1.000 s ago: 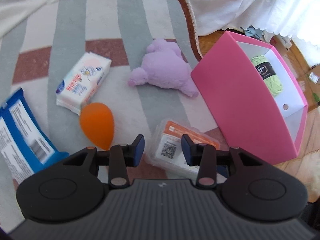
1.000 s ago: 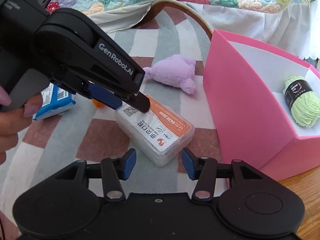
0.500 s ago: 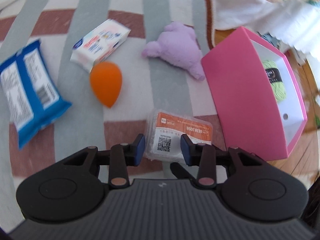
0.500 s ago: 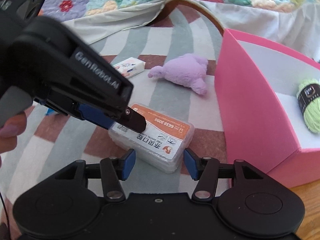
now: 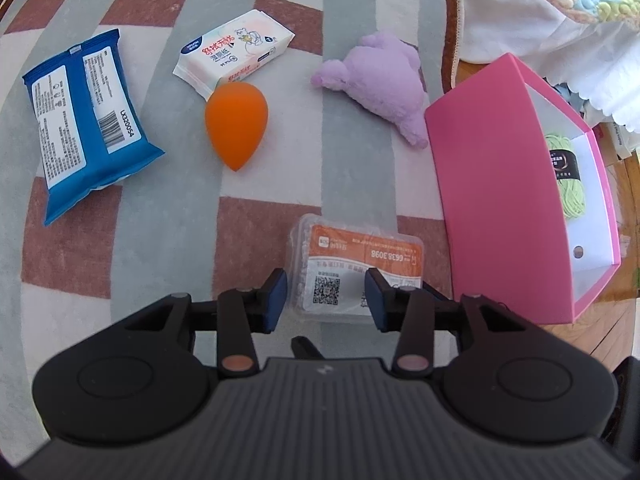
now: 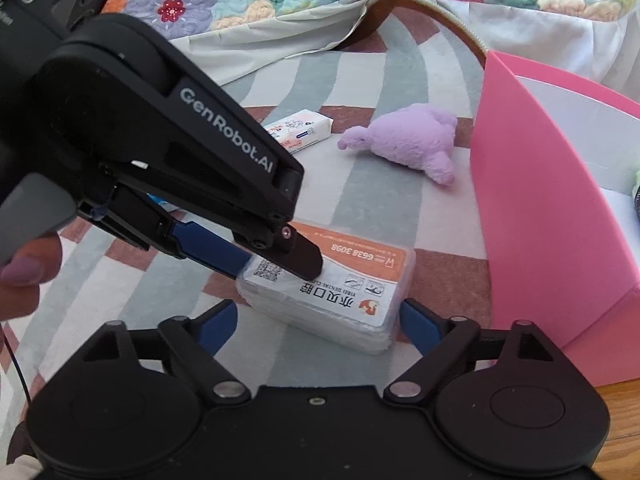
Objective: Organize objects
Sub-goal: 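Close the left tool on the clear labeled box and lift it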
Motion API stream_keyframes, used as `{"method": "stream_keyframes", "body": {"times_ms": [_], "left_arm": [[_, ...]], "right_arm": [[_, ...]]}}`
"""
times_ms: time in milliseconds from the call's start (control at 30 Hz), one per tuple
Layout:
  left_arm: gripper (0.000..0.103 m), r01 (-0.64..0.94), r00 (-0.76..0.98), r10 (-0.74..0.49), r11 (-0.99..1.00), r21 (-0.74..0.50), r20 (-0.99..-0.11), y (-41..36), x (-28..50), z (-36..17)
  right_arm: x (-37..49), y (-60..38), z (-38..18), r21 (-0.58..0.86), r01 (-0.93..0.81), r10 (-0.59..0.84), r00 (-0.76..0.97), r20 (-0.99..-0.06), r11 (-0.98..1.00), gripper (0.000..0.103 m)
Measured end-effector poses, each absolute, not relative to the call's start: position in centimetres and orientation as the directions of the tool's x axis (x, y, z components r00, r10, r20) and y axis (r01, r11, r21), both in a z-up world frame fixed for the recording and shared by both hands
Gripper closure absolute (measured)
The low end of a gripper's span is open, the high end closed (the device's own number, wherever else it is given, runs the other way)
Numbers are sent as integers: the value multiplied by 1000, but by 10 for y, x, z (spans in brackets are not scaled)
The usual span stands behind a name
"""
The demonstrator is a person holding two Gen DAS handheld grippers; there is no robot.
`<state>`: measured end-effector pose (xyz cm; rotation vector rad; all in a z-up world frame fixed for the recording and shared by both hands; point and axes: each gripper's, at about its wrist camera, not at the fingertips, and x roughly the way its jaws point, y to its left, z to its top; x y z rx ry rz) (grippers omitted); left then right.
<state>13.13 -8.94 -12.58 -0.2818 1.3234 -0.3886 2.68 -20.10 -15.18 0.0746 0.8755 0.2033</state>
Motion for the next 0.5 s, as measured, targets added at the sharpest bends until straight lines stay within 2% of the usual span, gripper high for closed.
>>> {"method": "stream_keyframes", "body": {"times_ms": [167, 300, 500], "left_arm": [[58, 142, 203, -447, 894, -425, -871, -89, 129, -128], [55, 153, 212, -458, 888, -434, -863, -90, 128, -130], [56, 159, 233, -458, 888, -431, -858, -92, 125, -129]], "right_arm": [[32, -195, -156, 133, -145, 195, 611, -767, 980, 5], [41, -197, -161, 138, -123, 184, 596, -782, 983, 5], [46, -198, -158, 151, -117, 190, 567, -801, 982, 7]]}}
